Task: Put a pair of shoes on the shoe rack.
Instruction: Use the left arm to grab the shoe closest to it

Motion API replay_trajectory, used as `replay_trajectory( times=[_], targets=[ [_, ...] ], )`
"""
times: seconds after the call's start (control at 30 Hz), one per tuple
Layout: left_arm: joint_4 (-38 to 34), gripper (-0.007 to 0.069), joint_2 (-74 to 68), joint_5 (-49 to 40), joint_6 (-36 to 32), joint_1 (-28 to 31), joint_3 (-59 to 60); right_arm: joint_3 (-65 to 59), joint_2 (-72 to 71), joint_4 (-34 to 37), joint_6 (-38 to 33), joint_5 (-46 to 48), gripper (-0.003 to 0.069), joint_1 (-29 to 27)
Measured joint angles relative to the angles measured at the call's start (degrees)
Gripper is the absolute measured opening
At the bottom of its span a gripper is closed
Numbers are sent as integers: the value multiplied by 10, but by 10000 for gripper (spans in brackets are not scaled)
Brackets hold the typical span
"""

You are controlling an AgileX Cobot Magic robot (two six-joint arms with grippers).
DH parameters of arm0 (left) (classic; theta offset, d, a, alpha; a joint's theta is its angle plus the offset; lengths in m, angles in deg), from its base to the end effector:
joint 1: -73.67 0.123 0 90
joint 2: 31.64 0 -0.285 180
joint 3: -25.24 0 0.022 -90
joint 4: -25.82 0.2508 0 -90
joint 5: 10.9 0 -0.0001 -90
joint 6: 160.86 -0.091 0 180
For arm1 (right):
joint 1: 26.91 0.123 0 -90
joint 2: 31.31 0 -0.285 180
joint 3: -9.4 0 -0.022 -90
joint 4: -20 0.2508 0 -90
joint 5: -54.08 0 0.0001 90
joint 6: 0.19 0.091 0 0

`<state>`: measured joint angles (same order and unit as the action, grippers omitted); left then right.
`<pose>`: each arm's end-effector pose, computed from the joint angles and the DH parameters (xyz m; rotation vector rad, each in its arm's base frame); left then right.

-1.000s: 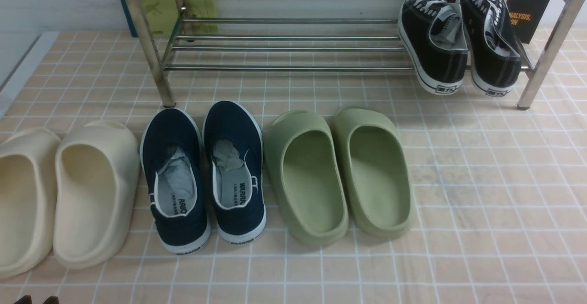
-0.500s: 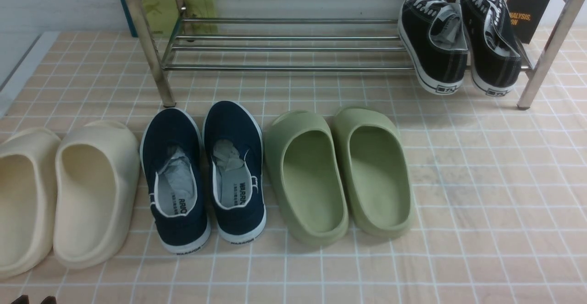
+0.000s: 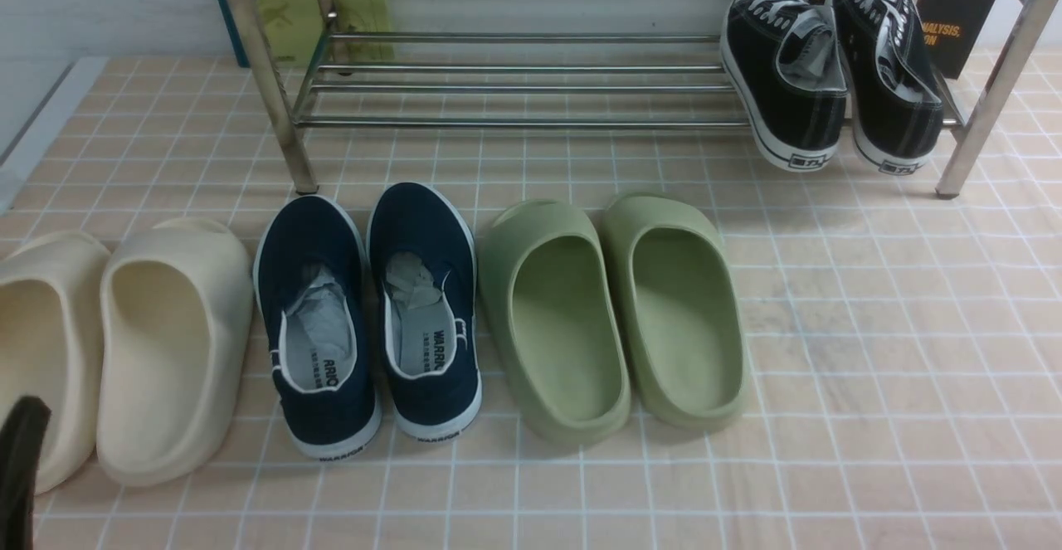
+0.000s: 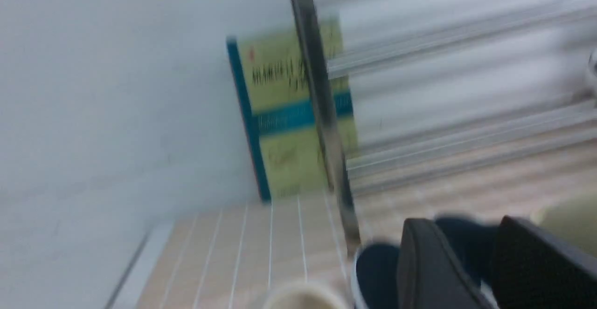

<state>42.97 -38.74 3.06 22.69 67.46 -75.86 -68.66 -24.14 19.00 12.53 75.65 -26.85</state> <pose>0.0515 -0.0121 0.2247 0.2733 1.2390 0.0589 0.0524 -0.0005 0.1750 0.1951 1.8560 0.1371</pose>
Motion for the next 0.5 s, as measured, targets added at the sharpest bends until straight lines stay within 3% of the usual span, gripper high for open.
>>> replay_trajectory(
  times=[0.2, 0.33, 0.43, 0.5],
  targets=[
    [0, 239, 0, 234, 37, 0, 0, 0, 0, 0, 0, 0, 198, 0],
    [-32, 239, 1, 312, 85, 0, -3, 0, 0, 0, 0, 0, 198, 0],
    [-75, 219, 1, 257, 108, 0, -51, 0, 0, 0, 0, 0, 199, 0],
    [-103, 169, 1, 151, 101, 0, -121, 0, 0, 0, 0, 0, 203, 0]
  ],
)
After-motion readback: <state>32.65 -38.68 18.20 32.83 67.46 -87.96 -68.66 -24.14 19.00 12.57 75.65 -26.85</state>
